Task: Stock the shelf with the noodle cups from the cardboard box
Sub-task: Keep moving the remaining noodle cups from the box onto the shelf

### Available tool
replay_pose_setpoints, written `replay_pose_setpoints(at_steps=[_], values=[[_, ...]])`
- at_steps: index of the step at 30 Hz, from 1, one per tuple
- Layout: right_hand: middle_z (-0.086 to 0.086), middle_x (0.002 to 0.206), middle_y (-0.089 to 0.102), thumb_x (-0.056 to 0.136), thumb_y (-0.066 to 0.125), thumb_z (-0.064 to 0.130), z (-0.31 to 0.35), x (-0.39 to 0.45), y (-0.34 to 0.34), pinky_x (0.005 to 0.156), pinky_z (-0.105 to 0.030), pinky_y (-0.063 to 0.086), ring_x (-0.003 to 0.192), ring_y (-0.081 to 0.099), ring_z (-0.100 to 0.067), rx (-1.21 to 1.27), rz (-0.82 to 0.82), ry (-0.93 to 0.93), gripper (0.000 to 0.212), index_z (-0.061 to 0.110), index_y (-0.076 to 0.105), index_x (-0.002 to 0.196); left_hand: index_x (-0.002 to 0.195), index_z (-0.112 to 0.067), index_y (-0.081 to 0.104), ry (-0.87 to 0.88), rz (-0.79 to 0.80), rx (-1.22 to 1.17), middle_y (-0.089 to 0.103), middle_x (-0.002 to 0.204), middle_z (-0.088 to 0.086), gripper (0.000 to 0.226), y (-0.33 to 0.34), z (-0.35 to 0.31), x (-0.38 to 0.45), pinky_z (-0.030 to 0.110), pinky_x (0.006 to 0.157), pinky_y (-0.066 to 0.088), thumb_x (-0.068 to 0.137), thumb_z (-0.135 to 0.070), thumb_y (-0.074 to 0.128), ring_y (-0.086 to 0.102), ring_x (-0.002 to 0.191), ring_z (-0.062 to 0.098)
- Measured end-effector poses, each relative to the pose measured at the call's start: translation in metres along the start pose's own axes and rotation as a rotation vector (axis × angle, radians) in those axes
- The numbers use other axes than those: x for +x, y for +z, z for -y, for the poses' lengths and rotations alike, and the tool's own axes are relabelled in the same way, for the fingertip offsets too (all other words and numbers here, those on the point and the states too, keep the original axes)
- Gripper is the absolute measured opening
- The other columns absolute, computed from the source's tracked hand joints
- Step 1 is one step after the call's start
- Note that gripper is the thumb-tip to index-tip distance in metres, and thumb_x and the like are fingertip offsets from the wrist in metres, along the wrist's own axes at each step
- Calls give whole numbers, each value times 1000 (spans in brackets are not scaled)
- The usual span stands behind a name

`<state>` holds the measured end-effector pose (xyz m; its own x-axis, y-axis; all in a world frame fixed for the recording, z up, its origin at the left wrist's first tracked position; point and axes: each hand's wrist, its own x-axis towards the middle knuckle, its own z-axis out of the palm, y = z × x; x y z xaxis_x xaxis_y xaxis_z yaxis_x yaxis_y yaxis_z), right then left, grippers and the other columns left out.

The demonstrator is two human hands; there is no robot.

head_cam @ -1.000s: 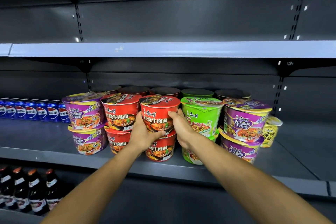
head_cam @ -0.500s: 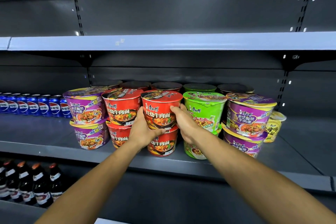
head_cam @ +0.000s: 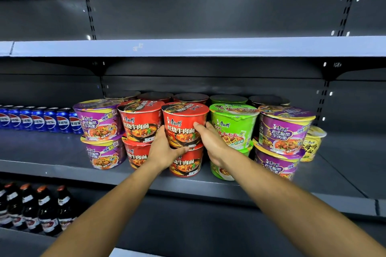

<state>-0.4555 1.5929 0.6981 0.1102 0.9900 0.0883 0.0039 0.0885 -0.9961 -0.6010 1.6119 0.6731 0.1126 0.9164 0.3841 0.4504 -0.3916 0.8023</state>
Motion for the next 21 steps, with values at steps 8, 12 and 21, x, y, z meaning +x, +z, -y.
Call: replay_pose_setpoints(at_steps=[8, 12, 21], values=[[-3, 151, 35, 96, 49, 39, 5, -17, -6, 97, -33, 38, 133, 40, -22, -12, -7, 46, 70, 17, 13, 152, 139, -14, 32, 2, -17, 36, 50, 136, 5, 92, 1, -2, -1, 41, 105, 42, 66, -27, 86, 49, 125, 23], [-4, 151, 34, 97, 48, 39, 6, -21, -6, 97, -32, 37, 134, 39, -22, -31, -7, 42, 68, 16, 14, 151, 138, -14, 33, -2, -25, 45, 50, 135, 5, 90, 2, -2, -2, 40, 105, 42, 66, -27, 86, 50, 124, 23], [-2, 155, 26, 97, 48, 39, 4, -18, -6, 106, -36, 33, 138, 33, -22, -30, -9, 53, 71, 18, 10, 152, 135, -13, 36, 4, -61, 25, 51, 134, 7, 87, 5, -3, -5, 44, 105, 42, 66, -26, 86, 51, 123, 24]])
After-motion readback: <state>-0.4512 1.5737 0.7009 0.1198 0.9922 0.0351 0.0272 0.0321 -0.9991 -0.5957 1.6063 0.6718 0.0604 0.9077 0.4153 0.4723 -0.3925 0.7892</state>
